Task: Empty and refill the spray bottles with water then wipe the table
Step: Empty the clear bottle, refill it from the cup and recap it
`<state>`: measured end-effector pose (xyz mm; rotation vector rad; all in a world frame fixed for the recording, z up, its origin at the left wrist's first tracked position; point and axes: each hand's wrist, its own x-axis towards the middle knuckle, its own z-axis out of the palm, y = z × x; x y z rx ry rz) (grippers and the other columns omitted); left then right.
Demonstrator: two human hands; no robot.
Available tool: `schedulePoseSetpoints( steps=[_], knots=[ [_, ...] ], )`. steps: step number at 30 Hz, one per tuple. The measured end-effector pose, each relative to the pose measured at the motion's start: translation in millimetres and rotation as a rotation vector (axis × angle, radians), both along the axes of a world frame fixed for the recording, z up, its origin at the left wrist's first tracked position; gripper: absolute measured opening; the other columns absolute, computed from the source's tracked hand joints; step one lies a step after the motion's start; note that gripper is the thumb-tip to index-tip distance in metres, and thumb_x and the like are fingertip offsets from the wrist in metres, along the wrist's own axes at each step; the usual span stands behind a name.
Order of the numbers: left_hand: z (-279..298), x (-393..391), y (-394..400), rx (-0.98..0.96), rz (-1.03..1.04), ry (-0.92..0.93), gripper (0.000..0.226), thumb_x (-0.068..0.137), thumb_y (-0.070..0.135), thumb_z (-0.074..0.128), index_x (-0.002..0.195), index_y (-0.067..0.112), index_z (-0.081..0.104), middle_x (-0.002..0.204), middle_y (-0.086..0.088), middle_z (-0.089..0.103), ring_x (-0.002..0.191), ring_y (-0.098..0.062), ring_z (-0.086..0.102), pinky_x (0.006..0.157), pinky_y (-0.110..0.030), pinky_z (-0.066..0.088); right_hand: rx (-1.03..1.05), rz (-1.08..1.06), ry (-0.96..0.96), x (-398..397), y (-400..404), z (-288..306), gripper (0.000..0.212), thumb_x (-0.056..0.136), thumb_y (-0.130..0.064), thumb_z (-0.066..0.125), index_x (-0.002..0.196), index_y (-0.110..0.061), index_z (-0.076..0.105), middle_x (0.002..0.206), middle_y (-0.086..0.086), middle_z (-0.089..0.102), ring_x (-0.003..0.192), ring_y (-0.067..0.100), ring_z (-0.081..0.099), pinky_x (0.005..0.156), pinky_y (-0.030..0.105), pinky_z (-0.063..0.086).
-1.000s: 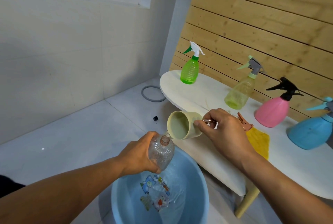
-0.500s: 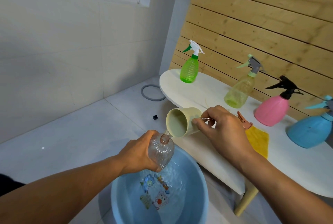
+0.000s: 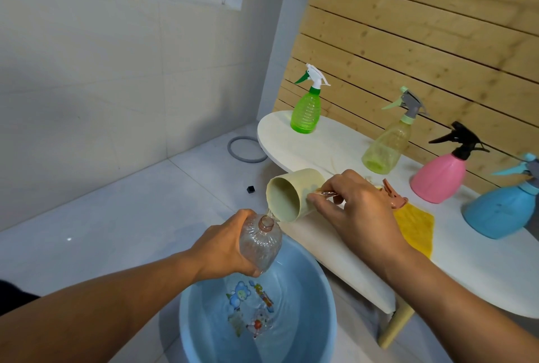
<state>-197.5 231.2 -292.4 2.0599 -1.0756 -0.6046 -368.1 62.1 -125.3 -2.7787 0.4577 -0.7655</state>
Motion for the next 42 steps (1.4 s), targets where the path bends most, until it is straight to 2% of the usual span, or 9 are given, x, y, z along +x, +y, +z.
schedulePoseSetpoints(
  steps=[8, 14, 21, 25, 28, 31, 35, 38, 42],
  knots=[
    [0, 0, 0, 0.009, -0.011, -0.009, 0.112, 0.047, 0.058, 0.098, 0.137, 0.052, 0.031, 0.122, 0.023, 0.061, 0.110, -0.008, 0.063, 0.084, -0.019, 0.052, -0.081, 0.047, -0.007, -1, 2, -1, 0.021, 0.092, -0.033, 0.072, 0.090, -0.013, 0.072, 0.085, 0.002, 0.059, 0.080, 0.023, 0.057, 0.064, 0.039, 0.047],
    [0, 0, 0, -0.003, -0.015, -0.002, 0.112, 0.048, 0.057, 0.099, 0.137, 0.052, 0.031, 0.122, 0.025, 0.060, 0.110, -0.007, 0.063, 0.086, -0.020, 0.053, -0.200, 0.079, -0.024, -2, 0, -7, 0.021, 0.091, -0.032, 0.074, 0.087, -0.012, 0.071, 0.083, 0.002, 0.058, 0.078, 0.025, 0.058, 0.061, 0.035, 0.046],
    [-1, 0, 1, -0.019, -0.019, 0.016, 0.108, 0.049, 0.056, 0.097, 0.133, 0.058, 0.028, 0.117, 0.031, 0.057, 0.104, -0.001, 0.062, 0.074, -0.011, 0.048, -0.327, 0.161, -0.060, -2, -1, -12, 0.017, 0.093, -0.032, 0.073, 0.090, -0.016, 0.070, 0.085, 0.000, 0.059, 0.077, 0.026, 0.059, 0.060, 0.036, 0.050],
    [-2, 0, 0, -0.042, -0.024, 0.029, 0.106, 0.053, 0.048, 0.097, 0.135, 0.057, 0.029, 0.120, 0.028, 0.057, 0.107, -0.006, 0.064, 0.081, -0.019, 0.056, -0.304, 0.166, -0.061, -2, -1, -15, 0.018, 0.093, -0.033, 0.073, 0.090, -0.015, 0.070, 0.086, 0.000, 0.060, 0.077, 0.026, 0.059, 0.059, 0.038, 0.050],
    [-2, 0, 0, -0.064, -0.025, 0.069, 0.105, 0.054, 0.042, 0.096, 0.134, 0.056, 0.031, 0.124, 0.024, 0.058, 0.112, -0.008, 0.064, 0.091, -0.032, 0.061, -0.175, 0.084, -0.050, 2, -1, -19, 0.020, 0.092, -0.037, 0.073, 0.089, -0.018, 0.070, 0.083, -0.003, 0.059, 0.077, 0.020, 0.059, 0.059, 0.036, 0.048],
    [-5, 1, 2, -0.078, -0.020, 0.120, 0.102, 0.054, 0.036, 0.096, 0.133, 0.054, 0.033, 0.125, 0.021, 0.059, 0.114, -0.008, 0.064, 0.094, -0.036, 0.060, 0.116, -0.048, -0.056, 9, -6, -30, 0.019, 0.090, -0.042, 0.073, 0.083, -0.025, 0.067, 0.080, -0.009, 0.059, 0.073, 0.008, 0.056, 0.061, 0.031, 0.044],
    [-11, 3, 5, -0.098, -0.006, 0.177, 0.105, 0.056, 0.030, 0.098, 0.137, 0.049, 0.034, 0.130, 0.018, 0.055, 0.119, -0.009, 0.061, 0.098, -0.033, 0.058, 0.435, -0.200, -0.014, 19, -23, -55, 0.028, 0.089, -0.048, 0.071, 0.074, -0.026, 0.062, 0.070, -0.008, 0.062, 0.065, 0.007, 0.054, 0.055, 0.028, 0.034],
    [-16, 6, 9, -0.124, 0.017, 0.206, 0.110, 0.054, 0.027, 0.097, 0.143, 0.046, 0.035, 0.134, 0.015, 0.056, 0.122, -0.010, 0.060, 0.100, -0.032, 0.057, 0.616, -0.288, 0.040, 31, -38, -81, 0.034, 0.089, -0.047, 0.072, 0.069, -0.021, 0.061, 0.059, -0.007, 0.057, 0.056, 0.012, 0.049, 0.054, 0.028, 0.034],
    [-23, 10, 11, -0.132, 0.040, 0.214, 0.107, 0.053, 0.023, 0.098, 0.141, 0.044, 0.040, 0.130, 0.017, 0.059, 0.118, -0.005, 0.062, 0.097, -0.026, 0.056, 0.753, -0.349, 0.205, 44, -52, -126, 0.043, 0.092, -0.041, 0.071, 0.061, -0.016, 0.053, 0.058, -0.002, 0.052, 0.055, 0.017, 0.044, 0.057, 0.030, 0.037]
  ],
)
